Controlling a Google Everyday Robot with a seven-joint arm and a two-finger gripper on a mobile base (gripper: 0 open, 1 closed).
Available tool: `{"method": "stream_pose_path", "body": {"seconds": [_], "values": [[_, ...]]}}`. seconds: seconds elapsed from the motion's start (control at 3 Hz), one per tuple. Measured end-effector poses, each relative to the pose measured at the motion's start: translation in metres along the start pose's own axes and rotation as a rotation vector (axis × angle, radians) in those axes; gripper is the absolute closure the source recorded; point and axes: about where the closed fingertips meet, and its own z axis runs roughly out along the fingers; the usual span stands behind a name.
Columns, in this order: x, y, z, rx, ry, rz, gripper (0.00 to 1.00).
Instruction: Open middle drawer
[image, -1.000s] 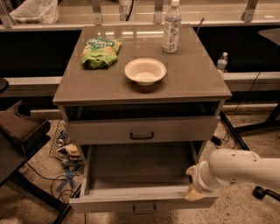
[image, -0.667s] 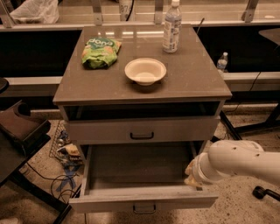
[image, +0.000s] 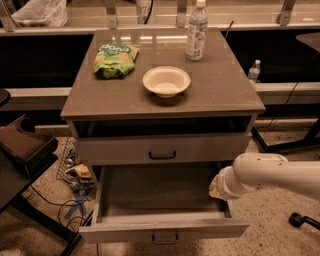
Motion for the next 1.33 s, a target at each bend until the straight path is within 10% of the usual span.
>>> {"method": "stream_pose_path", "body": {"seconds": [1.33], "values": [[0.046,-0.004,0.134,-0.148,-0.137,-0.054,1.0]]}}
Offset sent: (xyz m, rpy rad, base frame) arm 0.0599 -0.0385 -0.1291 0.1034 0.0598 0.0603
